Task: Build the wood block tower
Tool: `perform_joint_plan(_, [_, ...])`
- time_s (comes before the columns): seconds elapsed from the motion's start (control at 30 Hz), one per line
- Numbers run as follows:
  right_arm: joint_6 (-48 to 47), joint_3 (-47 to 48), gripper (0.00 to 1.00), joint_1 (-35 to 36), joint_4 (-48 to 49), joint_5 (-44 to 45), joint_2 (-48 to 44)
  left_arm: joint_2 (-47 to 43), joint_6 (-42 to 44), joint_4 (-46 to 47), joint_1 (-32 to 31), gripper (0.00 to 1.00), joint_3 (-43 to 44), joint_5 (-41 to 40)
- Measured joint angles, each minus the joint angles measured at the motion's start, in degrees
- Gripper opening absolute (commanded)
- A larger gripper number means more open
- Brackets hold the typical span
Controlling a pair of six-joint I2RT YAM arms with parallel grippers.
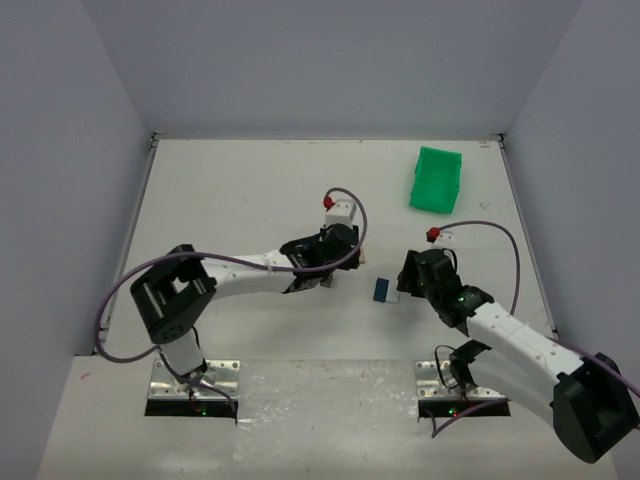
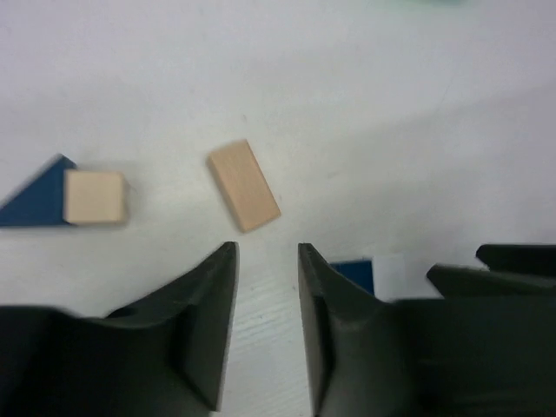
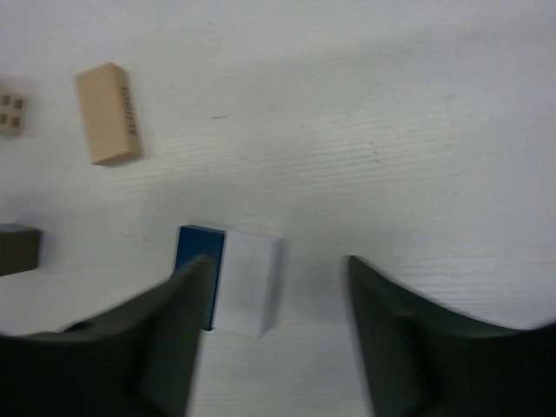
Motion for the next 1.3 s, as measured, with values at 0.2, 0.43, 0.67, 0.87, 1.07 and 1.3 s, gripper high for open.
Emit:
perform_joint_plan(0.2, [-9.87, 4.54, 0.99, 0.0, 1.61, -7.15, -2.6, -19.61, 1.42, 1.14, 6.95, 1.0, -7.03, -5.54])
perform_joint_plan(0.43, [-25.69, 15.68, 0.99, 5.93, 0.37, -21.7, 11.08, -31.34, 0.91, 1.95, 14.83, 1.0, -18.56, -5.77])
perform_joint_plan(0.67, [-36.67, 29.74, 0.98, 14.82, 0.8, -29.5, 33.43, -31.93, -0.54, 0.57, 25.91, 1.0, -24.86, -1.49])
perform_joint_plan(0.87, [-42.18, 36.53, 0.81, 16.9, -1.06, -30.68, 44.24, -33.71, -0.65, 1.05, 26.37, 1.0, -25.9, 0.09])
perform_joint_plan(1.07, [-44.99, 40.63, 0.69, 16.9, -3.25, -30.05, 49.95, -33.86, -0.63, 1.6, 26.94, 1.0, -26.03, 0.62])
perform_joint_plan(1.3, [-46.3, 40.92, 0.33, 16.9, -5.48, -29.1, 51.2, -33.86, -0.63, 1.91, 27.06, 1.0, -26.03, 1.23])
